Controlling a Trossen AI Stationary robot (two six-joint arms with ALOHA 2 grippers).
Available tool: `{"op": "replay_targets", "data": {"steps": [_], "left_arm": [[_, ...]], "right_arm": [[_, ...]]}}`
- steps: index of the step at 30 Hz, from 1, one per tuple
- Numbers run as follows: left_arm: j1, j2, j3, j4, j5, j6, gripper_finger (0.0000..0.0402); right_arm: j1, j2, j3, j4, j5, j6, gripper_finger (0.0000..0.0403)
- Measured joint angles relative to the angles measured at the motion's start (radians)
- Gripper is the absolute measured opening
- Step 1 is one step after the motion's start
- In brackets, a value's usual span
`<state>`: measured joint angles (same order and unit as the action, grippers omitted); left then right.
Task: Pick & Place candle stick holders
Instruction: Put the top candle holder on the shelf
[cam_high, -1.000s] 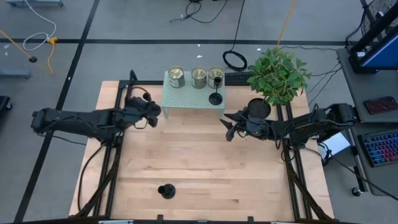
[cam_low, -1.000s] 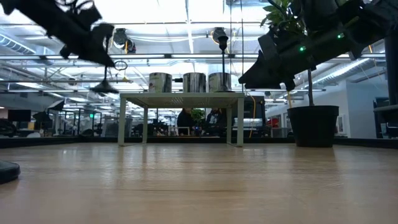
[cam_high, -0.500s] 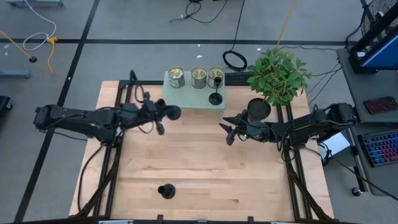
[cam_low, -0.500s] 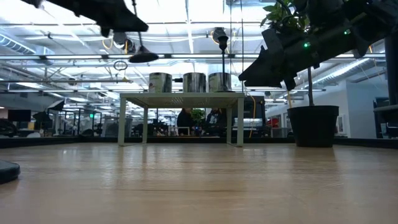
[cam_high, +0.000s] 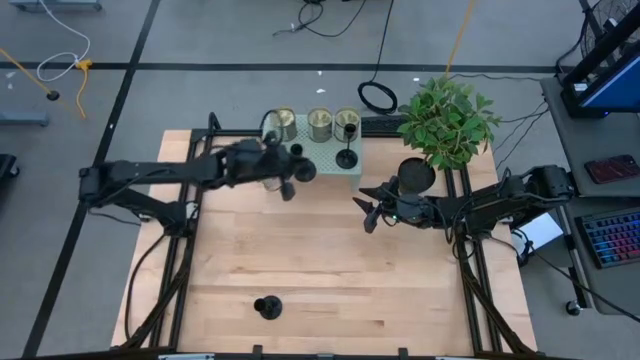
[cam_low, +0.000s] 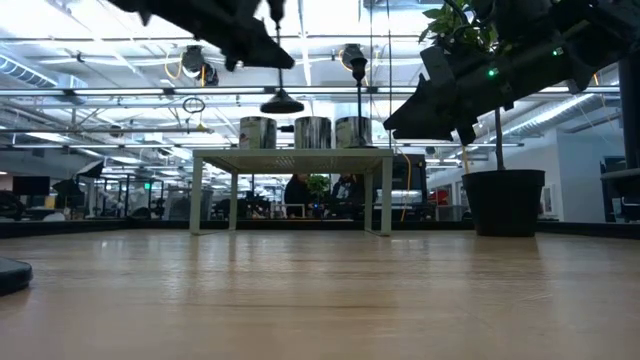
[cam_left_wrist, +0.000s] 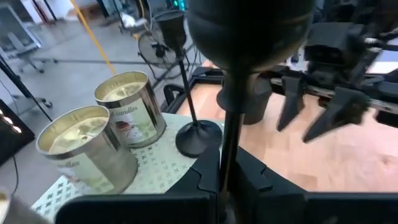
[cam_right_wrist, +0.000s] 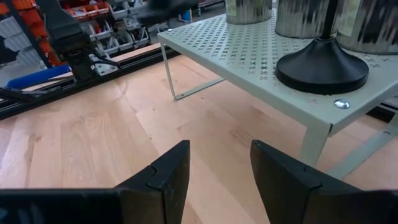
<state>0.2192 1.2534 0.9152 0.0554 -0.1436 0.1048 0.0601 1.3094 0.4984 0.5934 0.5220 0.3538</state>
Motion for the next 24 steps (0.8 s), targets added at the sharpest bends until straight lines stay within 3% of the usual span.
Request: {"op": "replay_targets", "data": {"steps": [11,24], "left_arm": [[0.140,0.234,0.150,-0.008,0.100,0.005,0.0012],[0.198,0.252,0.157,-0.028,0.154,-0.035,0.0016]], "right_arm": [[0.000,0.000,0.000,-0.015,0.000,-0.001,0.0164],[0.000,0.000,0.000,-0.038,0.001,0.001,0.0164]]}}
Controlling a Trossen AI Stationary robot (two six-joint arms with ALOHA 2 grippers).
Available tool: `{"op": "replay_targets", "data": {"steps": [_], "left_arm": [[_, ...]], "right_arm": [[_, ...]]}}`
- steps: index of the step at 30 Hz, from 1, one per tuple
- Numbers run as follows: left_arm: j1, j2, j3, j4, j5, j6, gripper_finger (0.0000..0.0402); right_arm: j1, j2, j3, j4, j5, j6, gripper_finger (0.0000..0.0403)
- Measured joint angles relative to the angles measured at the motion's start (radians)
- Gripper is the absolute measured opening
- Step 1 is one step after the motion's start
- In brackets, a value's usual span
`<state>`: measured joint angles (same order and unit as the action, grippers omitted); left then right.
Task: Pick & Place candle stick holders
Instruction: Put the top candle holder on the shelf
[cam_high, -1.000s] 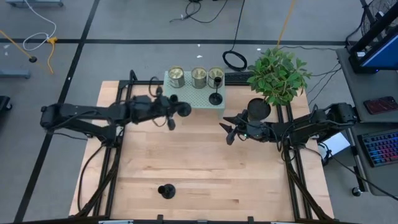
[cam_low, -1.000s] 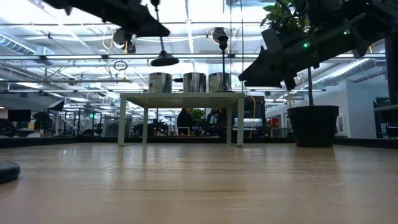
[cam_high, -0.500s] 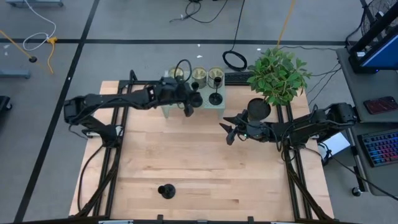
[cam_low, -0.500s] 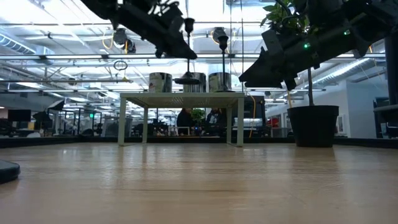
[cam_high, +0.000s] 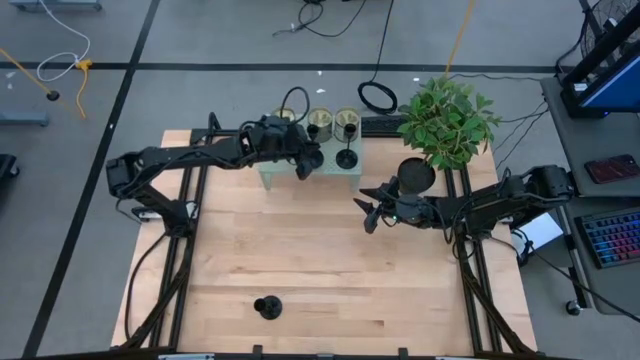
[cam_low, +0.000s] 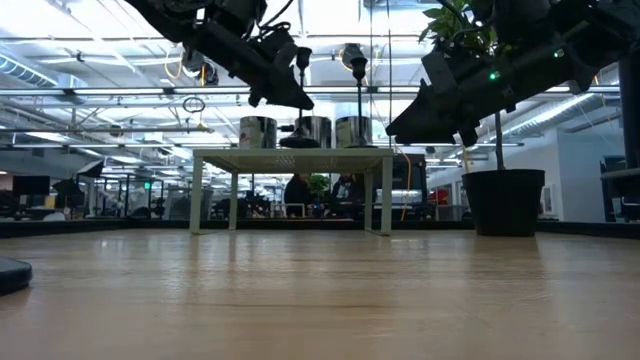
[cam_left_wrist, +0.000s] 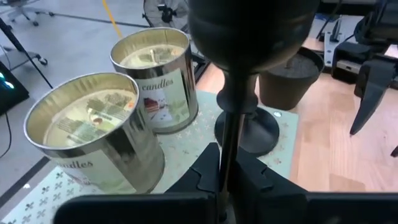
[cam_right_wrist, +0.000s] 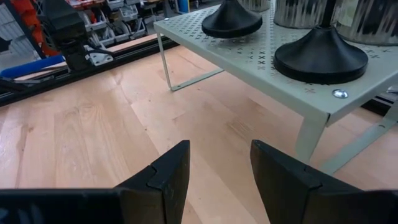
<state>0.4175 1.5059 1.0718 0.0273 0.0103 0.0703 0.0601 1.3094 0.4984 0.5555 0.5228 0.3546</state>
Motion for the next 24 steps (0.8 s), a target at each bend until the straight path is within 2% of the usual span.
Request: {"op": "replay_targets", "data": {"steps": [4,12,24], "left_arm": [[0.001,0.027,0.000,0.012,0.030,-0.001,0.0013],[0.002,0.065,0.000,0.055,0.010,0.006,0.0052],[0.002,0.066,0.000,0.050,-0.012,0.036,0.0058]], "right_arm": [[0.000,0.000,0.000,0.000,0.000,0.000,0.0164],[0.000,0.000,0.001,-0.001,0.000,0.000,0.0164],[0.000,0.000,0.001,-0.008,0.000,0.000,0.0164]]}}
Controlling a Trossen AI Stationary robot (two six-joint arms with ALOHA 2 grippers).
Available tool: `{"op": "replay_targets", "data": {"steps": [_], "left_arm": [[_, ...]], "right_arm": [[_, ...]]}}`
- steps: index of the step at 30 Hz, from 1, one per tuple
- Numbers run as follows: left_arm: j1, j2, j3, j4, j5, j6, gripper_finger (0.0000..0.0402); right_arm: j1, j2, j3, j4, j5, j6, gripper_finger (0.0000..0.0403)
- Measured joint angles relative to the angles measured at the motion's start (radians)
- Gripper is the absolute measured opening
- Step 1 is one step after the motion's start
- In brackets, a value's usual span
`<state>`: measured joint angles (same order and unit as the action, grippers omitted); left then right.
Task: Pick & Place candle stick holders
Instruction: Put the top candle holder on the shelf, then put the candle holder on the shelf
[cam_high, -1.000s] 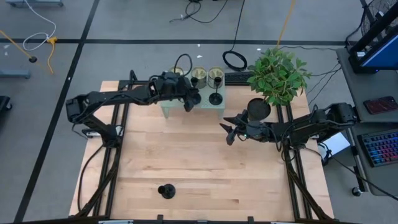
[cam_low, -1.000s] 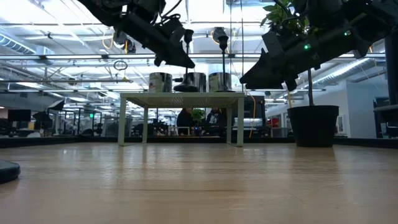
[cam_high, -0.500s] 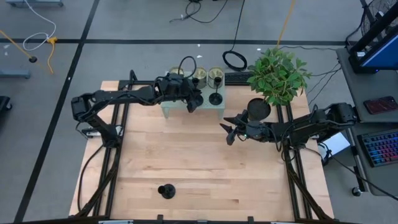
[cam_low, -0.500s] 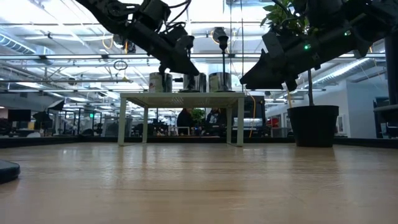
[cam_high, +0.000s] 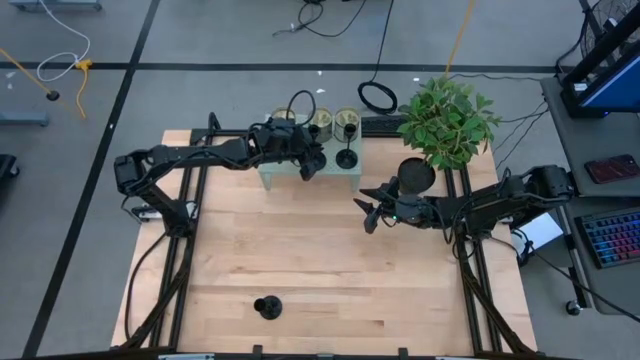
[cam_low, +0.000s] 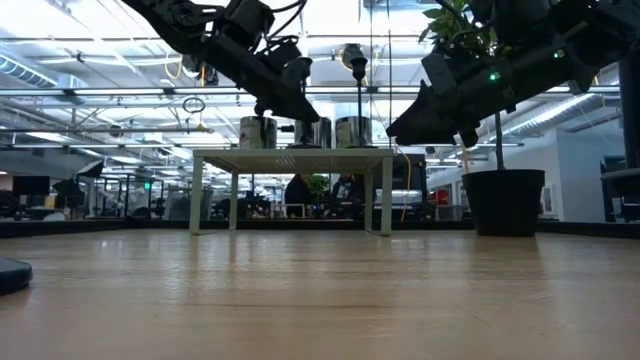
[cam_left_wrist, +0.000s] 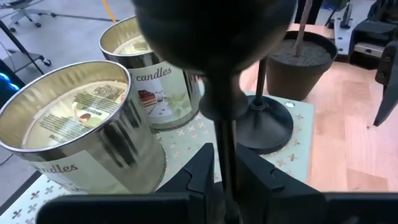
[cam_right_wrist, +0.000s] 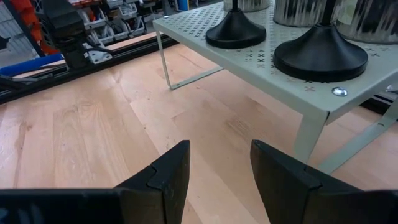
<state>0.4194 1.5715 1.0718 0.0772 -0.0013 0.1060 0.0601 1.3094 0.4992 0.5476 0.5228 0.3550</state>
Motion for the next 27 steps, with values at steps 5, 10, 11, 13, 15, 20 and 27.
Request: {"op": "replay_targets", "data": {"steps": [5,10,11,13,15,20,27], "left_arm": [[0.000,0.000,0.000,-0.008,-0.001,0.032,0.0080],[0.000,-0.001,0.000,-0.011,-0.002,0.031,0.0132],[0.000,-0.001,0.000,-0.012,-0.002,0.031,0.0144],[0.000,-0.011,0.000,-0.024,-0.002,0.031,0.0164],[0.000,-0.025,-0.001,-0.048,-0.018,0.031,0.0182],[-0.003,-0.100,-0.002,-0.159,-0.053,0.030,0.0206],[-0.043,-0.264,-0.001,-0.386,-0.052,0.052,0.0209]], "right_arm": [[0.000,0.000,0.000,0.001,0.000,0.000,0.0164],[0.000,0.000,0.000,-0.001,0.000,0.000,0.0164],[0.000,0.000,0.000,-0.002,0.000,0.000,0.0164],[0.000,0.000,0.000,-0.002,0.000,-0.002,0.0164],[0.000,0.000,0.000,-0.003,0.000,-0.002,0.0164],[0.000,0.000,0.000,-0.010,0.000,-0.003,0.0164],[0.000,0.000,0.000,-0.007,0.000,-0.008,0.0164]]}}
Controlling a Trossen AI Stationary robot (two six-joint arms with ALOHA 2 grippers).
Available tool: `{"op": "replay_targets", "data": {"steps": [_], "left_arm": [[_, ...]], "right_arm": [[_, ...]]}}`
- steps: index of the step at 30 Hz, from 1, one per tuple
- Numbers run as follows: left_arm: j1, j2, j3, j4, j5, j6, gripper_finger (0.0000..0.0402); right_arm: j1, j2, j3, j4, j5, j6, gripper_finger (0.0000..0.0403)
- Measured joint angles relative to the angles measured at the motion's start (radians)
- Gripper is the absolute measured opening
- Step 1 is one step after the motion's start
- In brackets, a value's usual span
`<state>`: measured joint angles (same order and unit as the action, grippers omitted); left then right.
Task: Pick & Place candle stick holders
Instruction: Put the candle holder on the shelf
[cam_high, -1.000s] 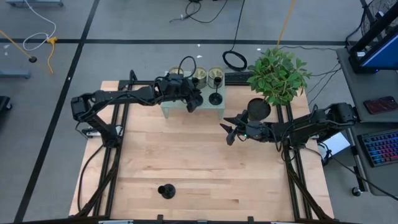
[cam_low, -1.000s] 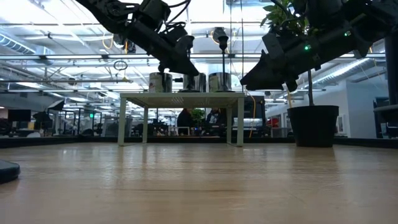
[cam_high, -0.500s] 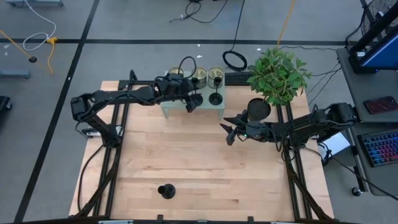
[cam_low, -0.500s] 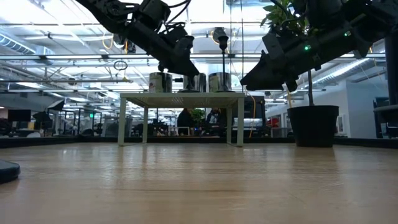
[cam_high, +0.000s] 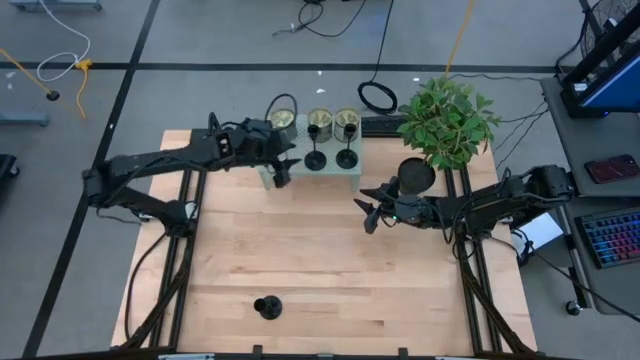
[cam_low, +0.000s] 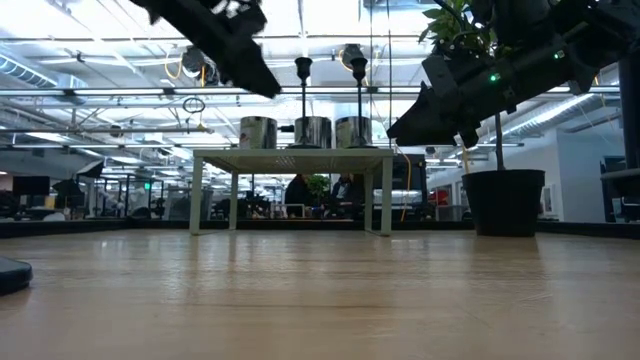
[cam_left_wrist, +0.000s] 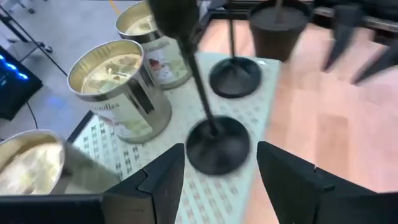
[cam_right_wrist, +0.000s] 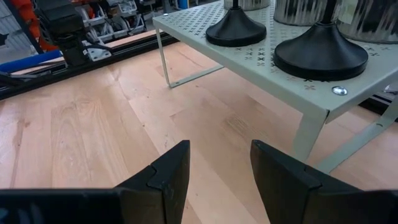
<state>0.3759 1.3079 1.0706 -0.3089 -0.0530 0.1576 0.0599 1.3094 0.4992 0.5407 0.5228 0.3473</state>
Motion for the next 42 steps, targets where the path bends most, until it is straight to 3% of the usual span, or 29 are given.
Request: {"op": "replay_targets", "data": {"steps": [8,18,25,38,42], "left_arm": [[-0.089,-0.183,0.000,-0.260,0.002,0.062,0.0209],[-0.213,-0.270,0.000,-0.515,0.058,-0.070,0.0209],[-0.358,-0.270,-0.078,-0.474,0.105,-0.109,0.0209],[-0.603,-0.270,-0.417,-0.244,0.108,-0.149,0.0209],[-0.655,-0.270,-0.500,-0.142,0.186,-0.188,0.0209]], "right_arm": [[-0.001,0.000,0.000,0.004,0.000,0.000,0.0164],[-0.001,0.000,0.000,0.001,0.000,-0.001,0.0164],[-0.001,0.000,0.000,0.001,0.000,-0.001,0.0164],[-0.001,0.000,0.000,0.001,0.000,0.008,0.0164],[-0.001,0.000,0.000,0.001,0.000,0.008,0.0164]]}}
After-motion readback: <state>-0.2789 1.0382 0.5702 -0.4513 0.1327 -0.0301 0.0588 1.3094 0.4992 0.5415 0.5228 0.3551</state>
